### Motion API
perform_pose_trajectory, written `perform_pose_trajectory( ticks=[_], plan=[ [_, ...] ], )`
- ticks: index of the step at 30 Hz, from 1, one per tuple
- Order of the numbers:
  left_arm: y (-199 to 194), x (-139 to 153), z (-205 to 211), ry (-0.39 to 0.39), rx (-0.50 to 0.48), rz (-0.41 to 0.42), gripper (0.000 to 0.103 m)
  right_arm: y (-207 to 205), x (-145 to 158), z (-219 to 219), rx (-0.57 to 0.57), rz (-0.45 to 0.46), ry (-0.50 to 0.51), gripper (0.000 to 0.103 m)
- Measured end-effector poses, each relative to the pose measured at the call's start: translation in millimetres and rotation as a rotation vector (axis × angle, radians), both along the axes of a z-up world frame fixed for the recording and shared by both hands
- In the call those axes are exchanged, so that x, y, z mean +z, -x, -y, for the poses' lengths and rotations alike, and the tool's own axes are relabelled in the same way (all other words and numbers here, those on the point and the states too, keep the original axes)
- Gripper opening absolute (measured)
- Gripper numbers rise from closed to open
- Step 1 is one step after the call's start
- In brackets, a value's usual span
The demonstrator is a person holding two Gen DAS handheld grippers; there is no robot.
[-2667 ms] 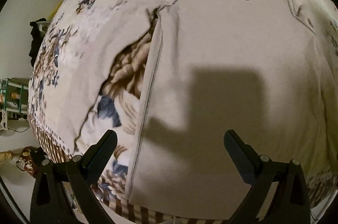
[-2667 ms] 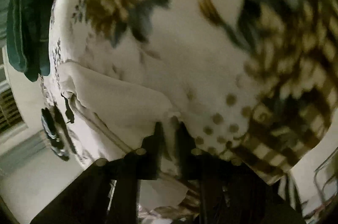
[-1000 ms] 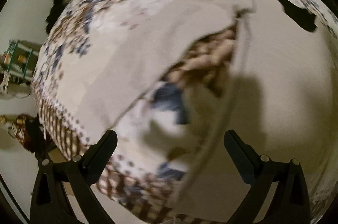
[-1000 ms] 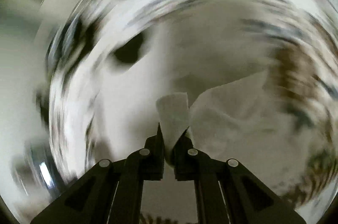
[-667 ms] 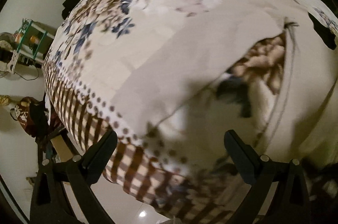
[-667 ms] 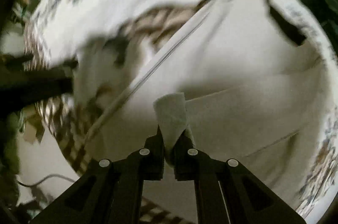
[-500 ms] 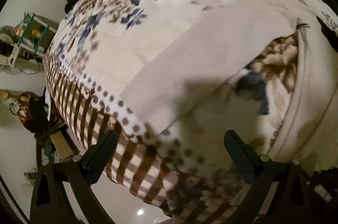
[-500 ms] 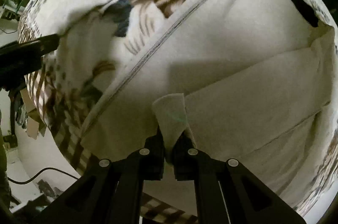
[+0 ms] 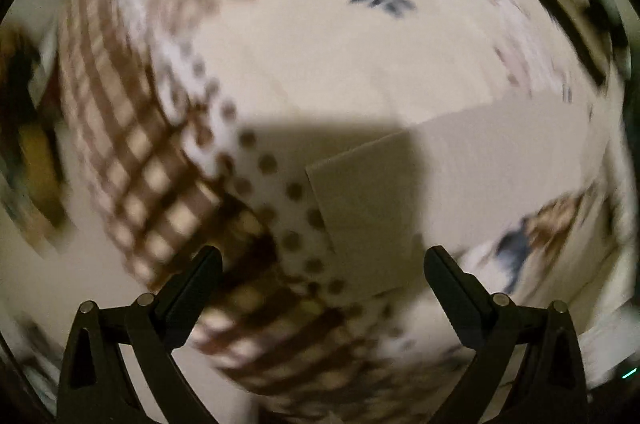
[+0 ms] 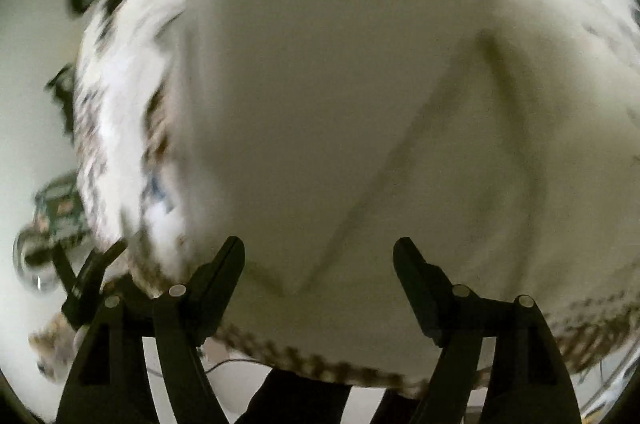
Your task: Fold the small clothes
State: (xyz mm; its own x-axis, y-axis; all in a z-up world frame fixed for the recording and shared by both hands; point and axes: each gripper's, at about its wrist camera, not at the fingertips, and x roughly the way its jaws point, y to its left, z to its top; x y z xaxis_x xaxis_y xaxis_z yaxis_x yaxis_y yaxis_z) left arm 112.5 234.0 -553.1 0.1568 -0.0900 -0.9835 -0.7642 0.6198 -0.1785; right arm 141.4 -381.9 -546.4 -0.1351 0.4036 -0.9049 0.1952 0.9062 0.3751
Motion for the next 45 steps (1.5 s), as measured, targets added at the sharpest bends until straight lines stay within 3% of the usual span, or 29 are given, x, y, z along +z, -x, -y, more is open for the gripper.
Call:
perform_pose_trajectory(
  ticks=[2, 4, 5, 6, 7, 8, 11, 13, 14, 16, 17, 19, 22, 26, 32, 34, 36, 37, 38, 45],
  plan=[
    [2, -14, -6, 0.121, 0.083, 0.070, 0.103, 3, -5, 23, -0.029, -0.004, 0.019, 0.078],
    [-3, -21, -4, 0.157, 0.106, 0.106, 0.101, -1, -7, 36, -0.041, 0.000, 0.034, 0.078],
    [-8, -23, -2, 0.142, 0.107, 0.118, 0.091, -3, -10, 39, -0.042, 0.000, 0.038, 0.078],
    [-12, -23, 0, 0.108, 0.105, 0.117, 0.065, -1, -12, 43, -0.043, -0.002, 0.040, 0.078],
    [-16, -22, 2, 0.086, 0.102, 0.109, 0.046, -3, -14, 36, -0.044, -0.004, 0.039, 0.078],
    [-19, -18, 4, 0.052, 0.098, 0.103, 0.012, -2, -14, 31, -0.044, -0.007, 0.036, 0.078],
    [-29, 9, 20, -0.053, 0.019, 0.134, 0.006, -2, -17, 13, -0.038, -0.008, 0.032, 0.078],
    [-39, 33, 48, -0.150, -0.122, 0.153, 0.006, -14, -23, -37, -0.035, -0.005, 0.033, 0.078],
    [-47, 53, 75, -0.230, -0.253, 0.172, 0.006, -16, -23, -50, -0.036, -0.003, 0.033, 0.078],
    [-55, 76, 117, -0.321, -0.438, 0.204, 0.006, -17, -20, -59, -0.049, -0.002, 0.031, 0.078],
    [-58, 90, 154, -0.350, -0.584, 0.243, 0.006, -16, -19, -55, -0.060, -0.002, 0.034, 0.078],
    [-59, 104, 197, -0.350, -0.740, 0.290, 0.006, -11, -15, -40, -0.095, -0.002, 0.037, 0.078],
    [-52, 115, 286, -0.289, -0.988, 0.362, 0.006, -1, -8, -11, -0.149, -0.006, 0.049, 0.078],
    [-36, 101, 368, -0.171, -1.159, 0.370, 0.006, 18, 3, 38, -0.226, -0.001, 0.089, 0.078],
    [-28, 68, 423, -0.064, -1.230, 0.305, 0.011, 49, 7, 93, -0.311, -0.009, 0.114, 0.078],
    [-36, 62, 429, -0.086, -1.231, 0.274, 0.015, 58, 5, 102, -0.327, -0.015, 0.115, 0.078],
    [-45, 62, 425, -0.083, -1.211, 0.262, 0.052, 67, 1, 110, -0.346, -0.026, 0.104, 0.078],
    [-49, 62, 419, -0.073, -1.192, 0.260, 0.065, 72, -1, 114, -0.355, -0.032, 0.094, 0.078],
    [-51, 61, 409, -0.064, -1.168, 0.253, 0.089, 77, -2, 117, -0.361, -0.037, 0.078, 0.078],
    [-34, 47, 293, -0.099, -0.971, 0.107, 0.092, 87, -16, 95, -0.322, -0.047, -0.008, 0.078]
  ],
)
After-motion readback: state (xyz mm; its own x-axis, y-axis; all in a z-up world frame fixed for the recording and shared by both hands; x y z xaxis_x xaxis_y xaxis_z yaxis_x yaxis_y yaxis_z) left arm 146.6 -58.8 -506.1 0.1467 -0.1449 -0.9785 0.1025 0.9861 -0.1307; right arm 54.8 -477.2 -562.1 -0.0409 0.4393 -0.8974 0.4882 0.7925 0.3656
